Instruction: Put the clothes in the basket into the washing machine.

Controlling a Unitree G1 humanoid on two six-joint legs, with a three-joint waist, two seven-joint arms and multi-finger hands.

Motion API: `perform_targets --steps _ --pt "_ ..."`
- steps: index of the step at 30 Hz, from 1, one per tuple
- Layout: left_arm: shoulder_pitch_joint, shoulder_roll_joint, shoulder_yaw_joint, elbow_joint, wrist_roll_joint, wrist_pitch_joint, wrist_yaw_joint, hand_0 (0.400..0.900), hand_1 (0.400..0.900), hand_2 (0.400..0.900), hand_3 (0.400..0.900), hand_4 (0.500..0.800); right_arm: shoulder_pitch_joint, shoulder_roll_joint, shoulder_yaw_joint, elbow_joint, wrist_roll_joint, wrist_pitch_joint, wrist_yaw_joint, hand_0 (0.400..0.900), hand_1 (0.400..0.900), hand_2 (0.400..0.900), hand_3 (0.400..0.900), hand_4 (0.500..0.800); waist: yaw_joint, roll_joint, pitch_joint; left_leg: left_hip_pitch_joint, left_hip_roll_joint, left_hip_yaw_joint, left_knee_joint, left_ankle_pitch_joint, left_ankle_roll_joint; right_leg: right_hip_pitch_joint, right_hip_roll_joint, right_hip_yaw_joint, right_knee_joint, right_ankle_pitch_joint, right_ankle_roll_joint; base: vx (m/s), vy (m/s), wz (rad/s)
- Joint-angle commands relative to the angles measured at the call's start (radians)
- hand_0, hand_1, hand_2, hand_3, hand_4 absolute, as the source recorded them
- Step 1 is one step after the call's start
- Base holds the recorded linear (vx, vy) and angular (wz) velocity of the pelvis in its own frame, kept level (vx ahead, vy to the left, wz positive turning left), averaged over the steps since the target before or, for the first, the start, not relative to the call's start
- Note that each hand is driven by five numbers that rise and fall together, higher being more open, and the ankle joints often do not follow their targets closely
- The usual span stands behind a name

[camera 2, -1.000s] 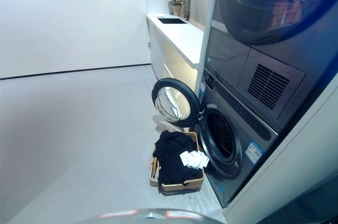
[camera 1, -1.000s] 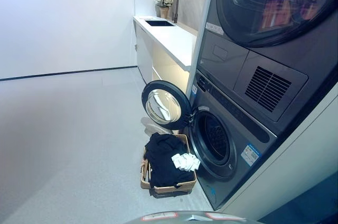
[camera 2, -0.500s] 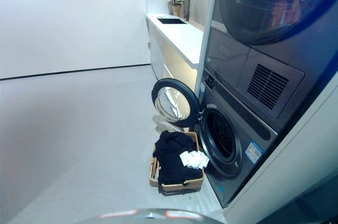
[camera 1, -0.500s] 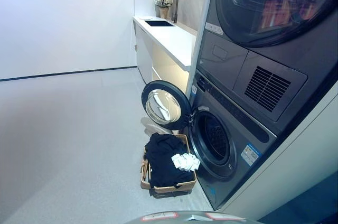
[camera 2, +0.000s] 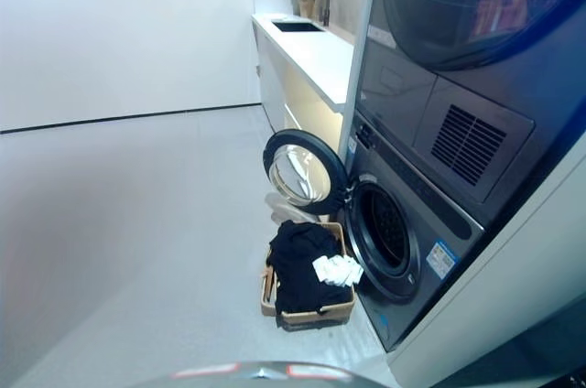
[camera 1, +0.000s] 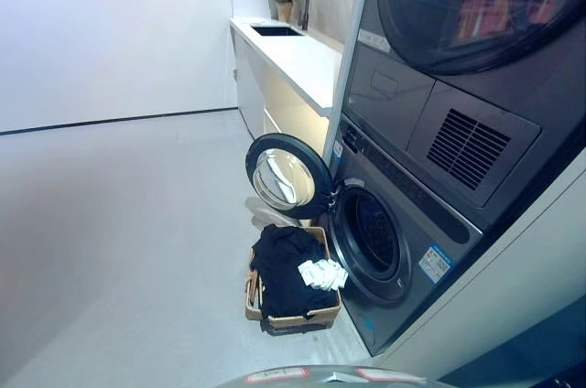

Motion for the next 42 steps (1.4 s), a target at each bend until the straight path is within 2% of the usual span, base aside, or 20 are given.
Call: perform_targets --steps 1,5,7,9,11,15,18,20,22,24,27,28,30,32,33,35,36,38,40,42 --pt "-0.124 -0.045 -0.004 0.017 -0.034 -0.019 0.014 0.900 0.900 0.900 0.900 0.800 -0.153 -0.091 0.001 -0.010 0.002 -0.025 -0.026 0.900 0.900 0.900 0.900 0.800 0.003 0.071 0.191 0.000 -0.028 -0.012 0.175 -0.223 -0.006 -0.007 0.036 0.013 0.107 -0.158 0.015 -0.02 -0.158 -0.02" --pt "-0.132 -0.052 -0.005 0.007 -0.050 -0.023 0.011 0.900 0.900 0.900 0.900 0.800 -0.157 -0.102 0.000 -0.012 0.001 -0.026 -0.030 0.900 0.900 0.900 0.900 0.800 0.006 0.066 0.216 -0.069 -0.030 -0.008 0.326 -0.248 -0.022 -0.016 0.037 0.010 0.136 -0.178 0.002 0.02 -0.127 0.05" --pt "-0.135 -0.054 -0.002 -0.004 -0.071 -0.028 0.008 0.900 0.900 0.900 0.900 0.800 -0.158 -0.110 -0.005 -0.016 0.007 -0.029 -0.034 0.900 0.900 0.900 0.900 0.800 0.008 0.061 0.239 -0.152 -0.023 -0.016 0.499 -0.219 -0.034 -0.012 0.037 0.002 0.162 -0.196 -0.012 0.04 -0.191 0.18" --pt "-0.140 -0.053 0.000 -0.013 -0.097 -0.033 0.011 0.900 0.900 0.900 0.900 0.800 -0.162 -0.120 -0.008 -0.025 0.017 -0.034 -0.040 0.900 0.900 0.900 0.900 0.800 0.011 0.062 0.270 -0.226 -0.007 -0.028 0.641 -0.147 -0.045 -0.015 0.043 -0.002 0.197 -0.214 -0.031 0.03 -0.168 0.13" --pt "-0.140 -0.055 0.006 -0.014 -0.123 -0.036 0.013 0.900 0.900 0.900 0.900 0.800 -0.171 -0.126 -0.005 -0.031 0.023 -0.036 -0.042 0.900 0.900 0.900 0.900 0.800 0.013 0.063 0.291 -0.280 -0.005 -0.037 0.718 -0.125 -0.037 -0.024 0.047 0.000 0.226 -0.233 -0.043 0.06 -0.109 -0.01" --pt "-0.127 -0.053 0.027 -0.009 -0.162 -0.040 0.025 0.900 0.900 0.900 0.900 0.800 -0.191 -0.132 -0.002 -0.032 0.032 -0.037 -0.052 0.900 0.900 0.900 0.900 0.800 0.020 0.069 0.293 -0.359 -0.036 -0.016 0.576 -0.151 -0.028 -0.017 0.044 0.003 0.223 -0.254 -0.032 0.13 0.003 -0.09" --pt "-0.110 -0.062 0.034 -0.004 -0.171 -0.047 0.037 0.900 0.900 0.900 0.900 0.800 -0.192 -0.132 0.006 -0.034 0.021 -0.041 -0.055 0.900 0.900 0.900 0.900 0.800 0.034 0.084 0.287 -0.343 -0.034 -0.039 0.230 -0.022 -0.050 0.044 0.062 0.010 0.167 -0.257 -0.022 0.29 0.104 -0.16" --pt "-0.100 -0.064 0.041 0.002 -0.177 -0.050 0.044 0.900 0.900 0.900 0.900 0.800 -0.192 -0.131 0.009 -0.031 0.016 -0.044 -0.060 0.900 0.900 0.900 0.900 0.800 0.037 0.090 0.275 -0.337 -0.020 -0.042 0.064 0.020 -0.067 0.084 0.070 0.016 0.138 -0.268 -0.014 0.37 0.154 -0.12" --pt "-0.080 -0.064 0.057 0.017 -0.179 -0.049 0.049 0.900 0.900 0.900 0.900 0.800 -0.190 -0.122 0.008 -0.022 0.015 -0.043 -0.056 0.900 0.900 0.900 0.900 0.800 0.049 0.080 0.251 -0.339 0.001 -0.024 0.028 0.052 -0.082 0.140 0.059 0.030 0.111 -0.279 -0.001 0.49 0.219 -0.37" --pt "-0.066 -0.056 0.068 0.025 -0.167 -0.042 0.043 0.900 0.900 0.900 0.900 0.800 -0.178 -0.104 0.003 -0.021 0.011 -0.040 -0.049 0.900 0.900 0.900 0.900 0.800 0.061 0.063 0.216 -0.294 0.005 -0.001 0.022 0.072 -0.063 0.176 0.039 0.044 0.102 -0.284 0.012 0.58 0.306 -0.40" --pt "-0.074 -0.027 0.061 0.017 -0.147 -0.042 0.036 0.900 0.900 0.900 0.900 0.800 -0.165 -0.078 -0.004 -0.022 0.025 -0.041 -0.039 0.900 0.900 0.900 0.900 0.800 0.075 0.009 0.162 -0.295 -0.032 0.007 0.103 0.015 -0.015 0.143 -0.019 0.055 0.187 -0.252 0.057 0.55 0.346 -0.23" --pt "-0.074 -0.027 0.061 0.017 -0.147 -0.042 0.036 0.900 0.900 0.900 0.900 0.800 -0.165 -0.077 -0.004 -0.022 0.025 -0.041 -0.039 0.900 0.900 0.900 0.900 0.800 0.075 0.008 0.160 -0.298 -0.033 0.008 0.105 0.014 -0.015 0.141 -0.020 0.056 0.189 -0.253 0.057 0.46 0.336 -0.05" --pt "-0.085 -0.012 0.048 -0.006 -0.134 -0.040 0.025 0.900 0.900 0.900 0.900 0.800 -0.163 -0.071 0.008 -0.036 0.020 -0.041 -0.028 0.900 0.900 0.900 0.900 0.800 0.078 -0.016 0.147 -0.286 -0.053 0.010 0.118 -0.031 0.018 0.102 -0.042 0.062 0.283 -0.195 0.078 0.32 0.264 -0.03" --pt "-0.104 0.002 0.042 -0.023 -0.131 -0.039 0.024 0.900 0.900 0.900 0.900 0.800 -0.171 -0.067 0.002 -0.055 0.034 -0.044 -0.029 0.900 0.900 0.900 0.900 0.800 0.081 -0.031 0.157 -0.269 -0.076 0.012 0.134 -0.083 0.049 0.017 -0.072 0.064 0.475 -0.068 0.100 0.29 0.323 -0.03" --pt "-0.114 0.010 0.041 -0.027 -0.131 -0.038 0.021 0.900 0.900 0.900 0.900 0.800 -0.176 -0.067 0.001 -0.063 0.044 -0.047 -0.025 0.900 0.900 0.900 0.900 0.800 0.077 -0.032 0.170 -0.251 -0.088 0.009 0.141 -0.102 0.063 -0.021 -0.086 0.059 0.563 -0.003 0.098 0.26 0.338 0.03" --pt "-0.132 0.019 0.034 -0.032 -0.133 -0.035 0.021 0.900 0.900 0.900 0.900 0.800 -0.186 -0.064 0.008 -0.085 0.055 -0.054 -0.027 0.900 0.900 0.900 0.900 0.800 0.062 -0.023 0.207 -0.207 -0.101 0.004 0.146 -0.128 0.086 -0.095 -0.112 0.041 0.691 0.069 0.079 0.22 0.309 0.06" --pt "-0.139 0.024 0.033 -0.032 -0.133 -0.034 0.023 0.900 0.900 0.900 0.900 0.800 -0.192 -0.059 0.010 -0.100 0.063 -0.058 -0.030 0.900 0.900 0.900 0.900 0.800 0.055 -0.015 0.224 -0.185 -0.101 -0.002 0.143 -0.138 0.093 -0.128 -0.118 0.029 0.730 0.067 0.068 0.20 0.240 0.08" --pt "-0.148 0.028 0.031 -0.026 -0.131 -0.030 0.023 0.900 0.900 0.900 0.900 0.800 -0.200 -0.056 0.015 -0.118 0.077 -0.064 -0.030 0.900 0.900 0.900 0.900 0.800 0.046 0.002 0.249 -0.148 -0.090 -0.010 0.130 -0.143 0.096 -0.205 -0.095 0.032 0.763 -0.004 0.048 0.19 0.148 0.12" --pt "-0.159 0.029 0.024 -0.023 -0.126 -0.031 0.025 0.900 0.900 0.900 0.900 0.800 -0.208 -0.056 0.026 -0.140 0.079 -0.072 -0.031 0.900 0.900 0.900 0.900 0.800 0.039 0.019 0.273 -0.121 -0.074 -0.021 0.117 -0.143 0.087 -0.259 -0.056 0.018 0.680 -0.115 0.030 0.19 0.046 0.18" --pt "-0.168 0.029 0.016 -0.021 -0.118 -0.032 0.027 0.900 0.900 0.900 0.900 0.800 -0.219 -0.058 0.039 -0.156 0.071 -0.078 -0.034 0.900 0.900 0.900 0.900 0.800 0.036 0.025 0.288 -0.106 -0.064 -0.032 0.116 -0.152 0.076 -0.277 -0.021 0.022 0.553 -0.160 0.033 0.22 -0.070 0.33"
